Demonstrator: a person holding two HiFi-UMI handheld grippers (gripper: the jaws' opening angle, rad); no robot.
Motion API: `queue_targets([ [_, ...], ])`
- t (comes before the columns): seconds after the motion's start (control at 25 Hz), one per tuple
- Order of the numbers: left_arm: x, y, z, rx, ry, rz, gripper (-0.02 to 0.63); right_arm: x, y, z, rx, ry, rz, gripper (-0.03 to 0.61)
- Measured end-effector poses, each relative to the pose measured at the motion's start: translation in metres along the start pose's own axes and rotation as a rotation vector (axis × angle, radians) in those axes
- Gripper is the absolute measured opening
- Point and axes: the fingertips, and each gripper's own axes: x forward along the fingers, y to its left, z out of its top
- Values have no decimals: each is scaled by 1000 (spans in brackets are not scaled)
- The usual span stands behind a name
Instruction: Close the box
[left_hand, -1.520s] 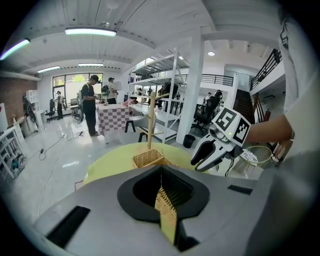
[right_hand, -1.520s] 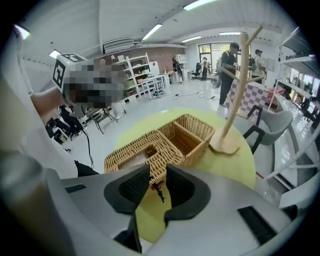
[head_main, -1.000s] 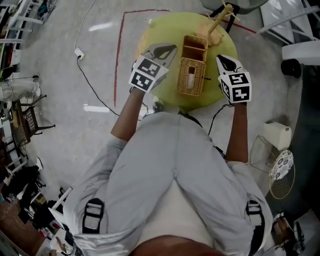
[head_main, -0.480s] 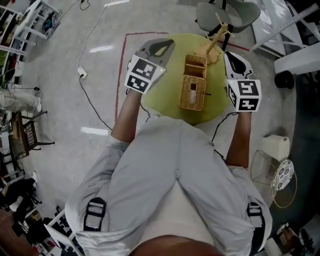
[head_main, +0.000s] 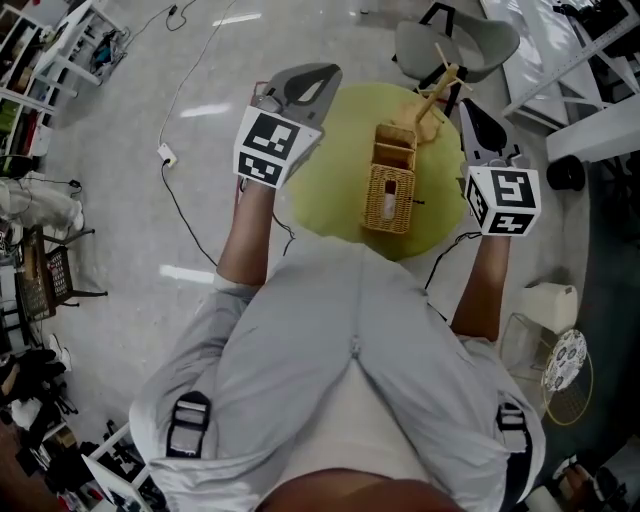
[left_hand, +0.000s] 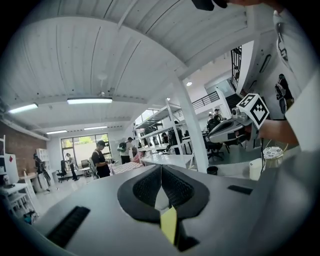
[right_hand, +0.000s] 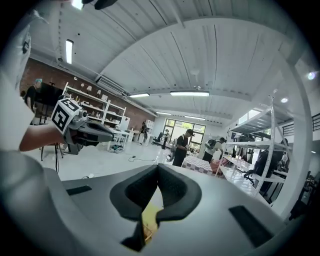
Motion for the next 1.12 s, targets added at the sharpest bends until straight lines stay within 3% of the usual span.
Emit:
queue_targets([
  [0.24, -5, 6, 15, 21, -20, 10, 29, 4, 0, 7, -2, 0, -2, 23],
  [1.12, 0, -1, -7, 24, 31, 19, 29, 14, 3, -9, -12, 36, 19, 23],
])
